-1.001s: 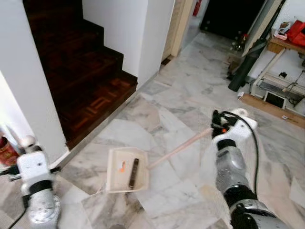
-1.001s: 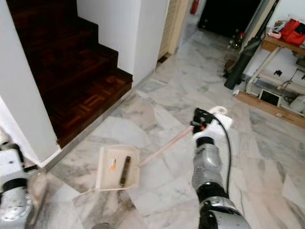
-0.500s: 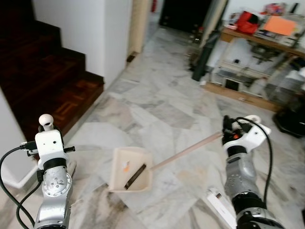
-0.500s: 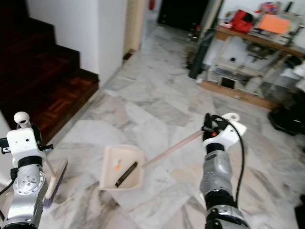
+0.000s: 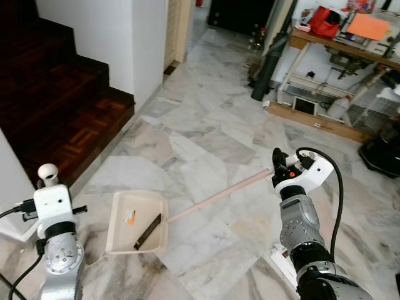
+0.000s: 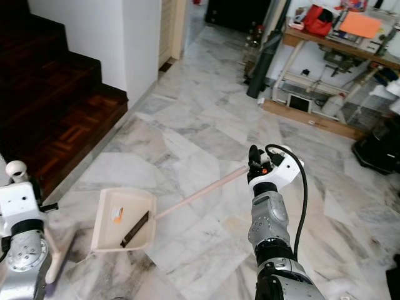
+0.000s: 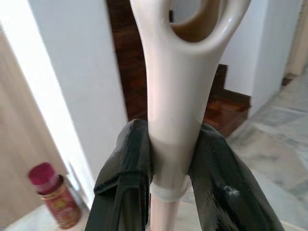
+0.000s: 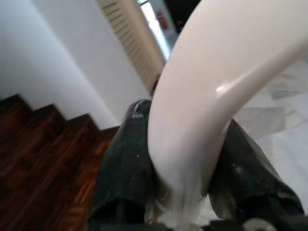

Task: Sweep floor

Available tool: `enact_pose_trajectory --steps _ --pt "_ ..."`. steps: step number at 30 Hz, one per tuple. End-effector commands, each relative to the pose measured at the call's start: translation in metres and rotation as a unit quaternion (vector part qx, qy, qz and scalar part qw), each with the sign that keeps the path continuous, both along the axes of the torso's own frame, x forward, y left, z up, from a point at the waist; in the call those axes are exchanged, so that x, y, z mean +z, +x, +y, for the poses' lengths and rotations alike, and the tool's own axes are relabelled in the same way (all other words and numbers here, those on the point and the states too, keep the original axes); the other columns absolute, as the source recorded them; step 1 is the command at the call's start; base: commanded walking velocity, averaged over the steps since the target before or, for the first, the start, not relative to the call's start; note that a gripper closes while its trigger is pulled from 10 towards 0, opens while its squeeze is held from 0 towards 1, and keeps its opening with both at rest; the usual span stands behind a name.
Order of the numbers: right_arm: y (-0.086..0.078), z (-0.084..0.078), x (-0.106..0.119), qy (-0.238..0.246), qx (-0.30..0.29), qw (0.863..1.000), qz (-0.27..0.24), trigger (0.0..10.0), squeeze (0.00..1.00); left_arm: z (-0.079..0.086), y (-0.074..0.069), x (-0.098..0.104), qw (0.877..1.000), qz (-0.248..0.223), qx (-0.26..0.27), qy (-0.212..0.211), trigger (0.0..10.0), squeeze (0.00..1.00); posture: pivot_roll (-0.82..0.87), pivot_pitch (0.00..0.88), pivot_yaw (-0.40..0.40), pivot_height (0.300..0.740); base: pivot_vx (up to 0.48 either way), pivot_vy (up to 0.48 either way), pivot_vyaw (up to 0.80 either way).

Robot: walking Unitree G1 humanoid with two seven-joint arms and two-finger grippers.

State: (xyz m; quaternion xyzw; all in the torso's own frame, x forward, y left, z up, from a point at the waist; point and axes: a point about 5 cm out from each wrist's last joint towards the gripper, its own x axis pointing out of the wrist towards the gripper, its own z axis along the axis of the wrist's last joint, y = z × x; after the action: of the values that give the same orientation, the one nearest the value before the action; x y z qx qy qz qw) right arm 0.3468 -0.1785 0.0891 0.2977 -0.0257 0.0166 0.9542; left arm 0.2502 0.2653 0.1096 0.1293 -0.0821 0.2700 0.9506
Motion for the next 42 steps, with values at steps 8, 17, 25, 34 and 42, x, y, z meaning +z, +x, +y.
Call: enact_pose_trajectory --steps 8,17,25,34,42 --pt "-0.009 -0.027 0.006 -0.083 -0.044 0.995 -0.028 10.0 0.0 -0.024 0.007 0.003 0.999 -0.015 -0.049 -0.006 10.0 0.0 0.23 0.0 -0.158 0.74 0.0 0.0 0.0" --pt "-0.014 -0.031 0.01 -0.142 -0.082 0.986 -0.041 10.0 0.0 -0.024 0.025 0.015 0.996 -0.019 -0.085 0.003 10.0 0.0 0.2 0.0 -0.097 0.74 0.0 0.0 0.0" --pt "-0.019 -0.02 0.004 -0.168 -0.098 0.98 -0.042 10.0 0.0 -0.024 0.046 0.032 0.992 -0.023 -0.126 0.018 10.0 0.0 0.18 0.0 -0.001 0.74 0.0 0.0 0.0" --pt "-0.024 -0.004 -0.001 -0.182 -0.092 0.978 -0.039 10.0 0.0 -0.031 0.061 0.037 0.989 -0.023 -0.148 0.015 10.0 0.0 0.16 0.0 0.008 0.74 0.0 0.0 0.0" --pt "-0.022 -0.004 0.0 -0.19 -0.094 0.977 -0.035 10.0 0.0 -0.041 0.061 0.03 0.986 -0.02 -0.163 0.007 10.0 0.0 0.17 0.0 -0.011 0.74 0.0 0.0 0.0"
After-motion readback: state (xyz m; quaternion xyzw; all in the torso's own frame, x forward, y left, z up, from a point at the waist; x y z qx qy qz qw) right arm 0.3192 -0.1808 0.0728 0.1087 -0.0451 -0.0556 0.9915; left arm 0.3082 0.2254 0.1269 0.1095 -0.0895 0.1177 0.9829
